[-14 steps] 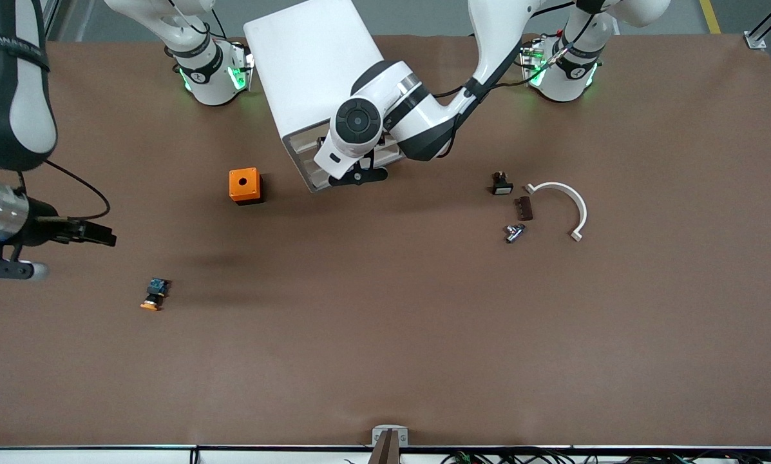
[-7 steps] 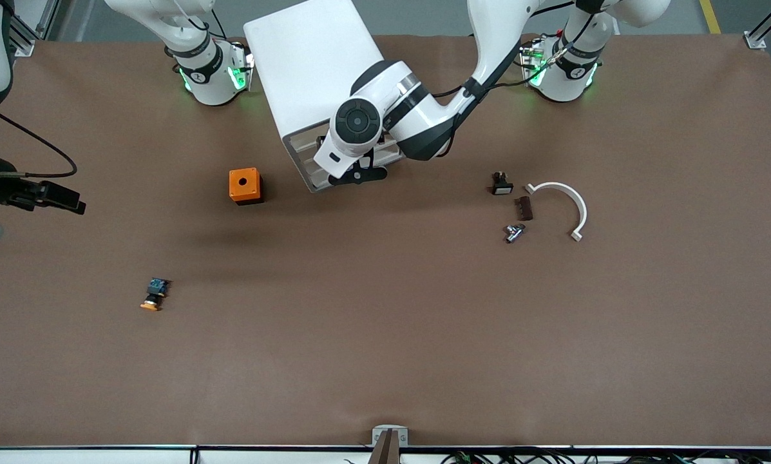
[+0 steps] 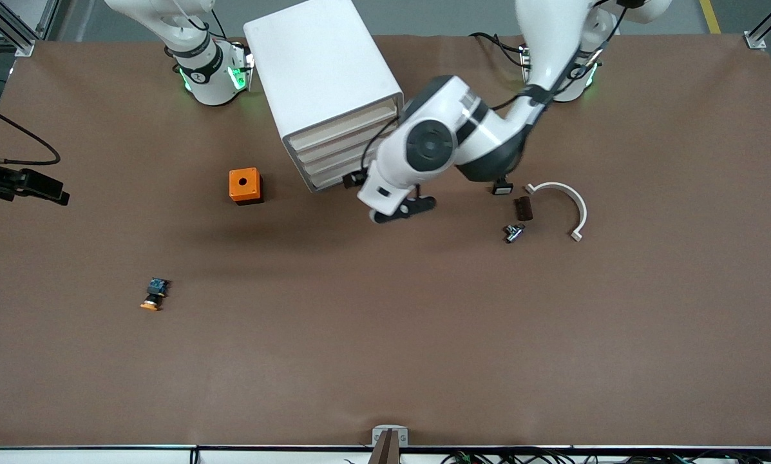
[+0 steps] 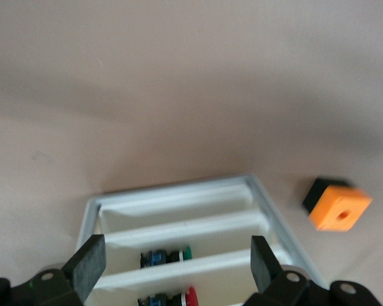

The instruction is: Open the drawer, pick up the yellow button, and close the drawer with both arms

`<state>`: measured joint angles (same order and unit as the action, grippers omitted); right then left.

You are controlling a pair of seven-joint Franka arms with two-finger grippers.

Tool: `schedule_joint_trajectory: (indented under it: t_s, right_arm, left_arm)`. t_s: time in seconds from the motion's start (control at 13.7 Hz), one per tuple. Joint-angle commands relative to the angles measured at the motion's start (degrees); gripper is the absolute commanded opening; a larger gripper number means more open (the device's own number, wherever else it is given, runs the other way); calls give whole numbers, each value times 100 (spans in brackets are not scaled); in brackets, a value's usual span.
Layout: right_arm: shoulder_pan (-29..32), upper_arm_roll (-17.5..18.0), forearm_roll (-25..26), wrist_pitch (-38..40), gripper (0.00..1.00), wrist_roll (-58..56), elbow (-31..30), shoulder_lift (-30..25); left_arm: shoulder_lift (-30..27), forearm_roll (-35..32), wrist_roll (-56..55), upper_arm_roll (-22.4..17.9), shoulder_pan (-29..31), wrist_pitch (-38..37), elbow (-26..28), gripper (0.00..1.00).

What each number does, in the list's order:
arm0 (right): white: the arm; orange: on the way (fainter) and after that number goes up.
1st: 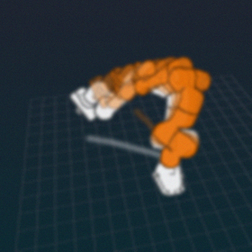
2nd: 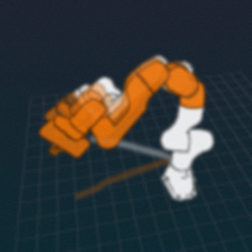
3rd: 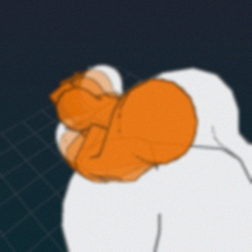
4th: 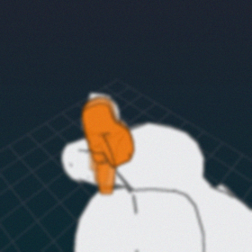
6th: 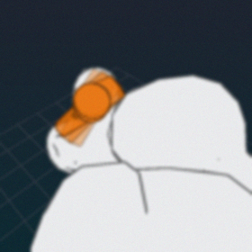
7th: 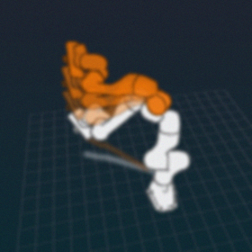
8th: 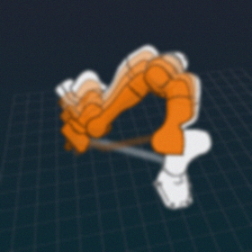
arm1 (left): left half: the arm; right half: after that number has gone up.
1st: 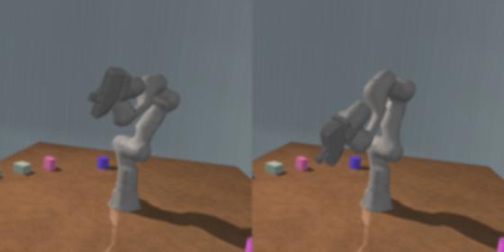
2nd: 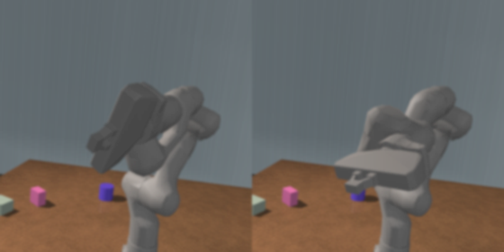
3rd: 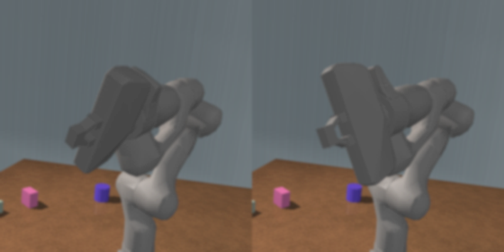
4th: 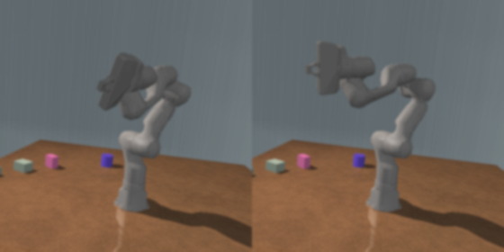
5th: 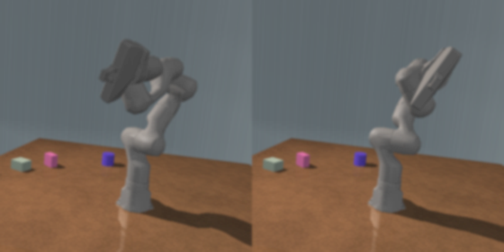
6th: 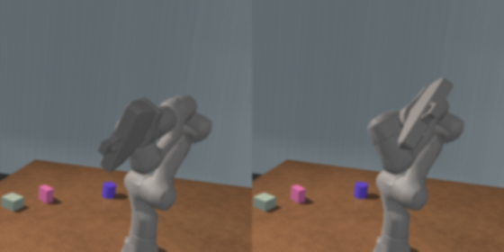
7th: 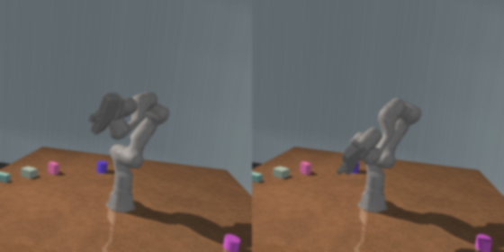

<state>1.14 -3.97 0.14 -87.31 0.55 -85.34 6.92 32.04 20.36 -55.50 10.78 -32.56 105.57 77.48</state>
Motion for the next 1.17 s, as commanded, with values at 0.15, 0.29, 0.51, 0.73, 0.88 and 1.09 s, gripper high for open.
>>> schedule_joint_trajectory:
  t_s: [0.15,0.29,0.51,0.73,0.88,1.09]
  right_arm:
    - [44,63,83,136,100,86,18,-58]
    - [44,71,22,57,100,86,-9,-225]
    - [70,63,21,57,100,77,-219,-418]
    - [71,54,13,-126,100,77,-771,-848]
    - [79,45,13,-452,100,25,-1281,-1183]
    - [44,10,13,-497,100,7,-1363,-1254]
  left_arm:
    - [-365,30,31,12,917,-597,162,100]
    - [-383,30,31,20,1111,-696,136,100]
    - [-532,30,39,20,1628,-940,153,100]
    - [-795,30,57,47,2007,-1258,110,100]
    - [-997,39,92,47,2332,-1319,92,99]
    - [-1225,-75,1002,47,2807,-1425,127,99]
